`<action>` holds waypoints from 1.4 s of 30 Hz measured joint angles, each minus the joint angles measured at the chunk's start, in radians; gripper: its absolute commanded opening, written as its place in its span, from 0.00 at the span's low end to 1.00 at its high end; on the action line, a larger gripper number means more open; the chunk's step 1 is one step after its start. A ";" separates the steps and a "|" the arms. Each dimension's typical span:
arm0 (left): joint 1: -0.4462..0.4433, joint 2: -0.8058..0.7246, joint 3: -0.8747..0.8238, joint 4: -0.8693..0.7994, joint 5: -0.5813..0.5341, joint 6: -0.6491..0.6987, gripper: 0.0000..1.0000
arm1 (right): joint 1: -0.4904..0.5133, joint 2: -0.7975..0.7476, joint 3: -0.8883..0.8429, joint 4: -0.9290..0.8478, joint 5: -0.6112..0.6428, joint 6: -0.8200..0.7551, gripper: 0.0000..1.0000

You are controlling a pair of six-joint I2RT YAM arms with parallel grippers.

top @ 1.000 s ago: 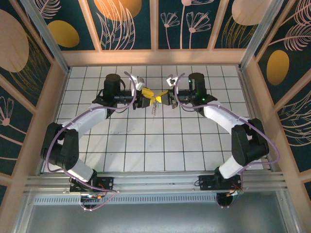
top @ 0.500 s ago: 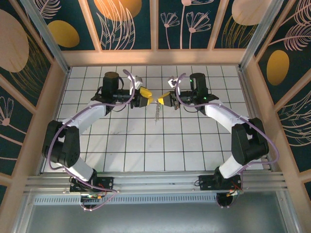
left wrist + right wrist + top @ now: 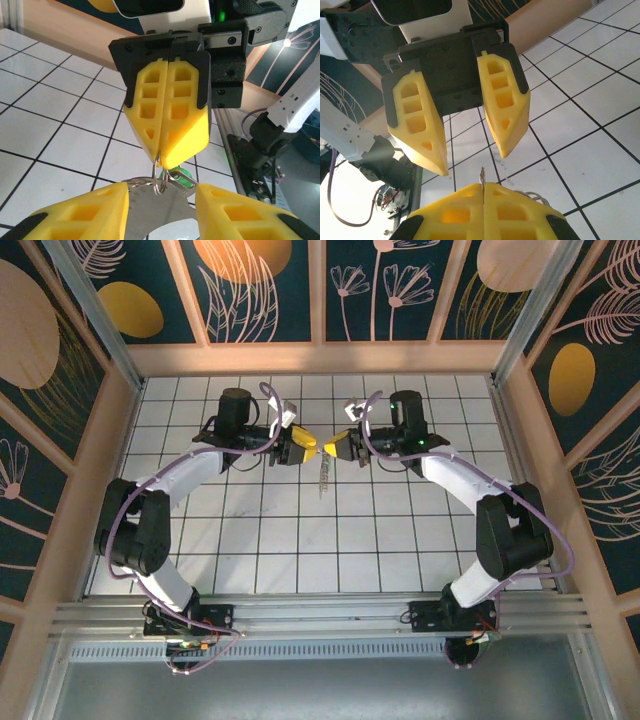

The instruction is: Put the keys on the keyring

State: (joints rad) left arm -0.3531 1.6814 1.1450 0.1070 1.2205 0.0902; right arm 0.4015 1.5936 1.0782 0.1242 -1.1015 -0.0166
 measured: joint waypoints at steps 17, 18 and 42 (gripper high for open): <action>0.000 0.016 0.002 -0.001 0.042 -0.001 0.33 | 0.021 0.029 0.033 0.018 0.001 0.023 0.00; 0.000 0.016 0.002 0.002 0.044 -0.003 0.33 | 0.022 0.031 0.033 0.019 0.001 0.023 0.00; -0.004 0.046 0.014 0.026 0.053 -0.023 0.00 | 0.030 0.040 0.033 0.029 0.002 0.033 0.04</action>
State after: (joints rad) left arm -0.3573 1.7271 1.1587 0.1329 1.2739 0.0669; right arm 0.4316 1.6337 1.1110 0.1532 -1.1000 0.0166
